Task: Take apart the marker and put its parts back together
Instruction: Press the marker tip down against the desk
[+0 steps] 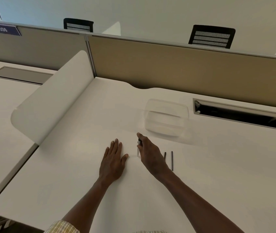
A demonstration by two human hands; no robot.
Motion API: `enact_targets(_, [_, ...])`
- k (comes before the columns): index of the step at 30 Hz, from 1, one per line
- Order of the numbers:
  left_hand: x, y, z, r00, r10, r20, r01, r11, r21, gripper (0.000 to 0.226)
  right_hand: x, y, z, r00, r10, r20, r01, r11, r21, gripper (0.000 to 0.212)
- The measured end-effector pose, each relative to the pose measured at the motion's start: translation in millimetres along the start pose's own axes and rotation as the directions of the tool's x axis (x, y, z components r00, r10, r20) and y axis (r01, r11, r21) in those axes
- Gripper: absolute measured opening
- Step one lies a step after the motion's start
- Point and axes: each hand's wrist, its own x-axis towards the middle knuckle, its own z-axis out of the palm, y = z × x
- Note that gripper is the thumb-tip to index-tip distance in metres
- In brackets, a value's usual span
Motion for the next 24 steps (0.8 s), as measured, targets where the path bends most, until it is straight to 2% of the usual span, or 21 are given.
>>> enact_targets(5, [1,-1,1,1.000,-0.001,-0.001,0.001,1.000,-0.005,0.077,0,2,0,1.000,0.003,-0.010,-0.003,1.000,-0.013,0.046])
enact_targets(11, [1,-1,1,1.000,0.000,-0.003,0.000,1.000,-0.005,0.077,5,0,-2,0.997,0.075,-0.028,-0.075,0.997,-0.001,0.045])
enact_targets(18, [1,-1,1,1.000,0.003,-0.013,-0.003,1.000,-0.011,0.074,29,-5,-7,0.994,0.025,-0.109,-0.025,1.000,0.009,0.053])
enact_targets(24, [1,-1,2,1.000,0.009,-0.014,-0.009,1.000,-0.007,0.073,16,6,6,0.999,-0.033,-0.003,0.033,0.999,-0.021,0.048])
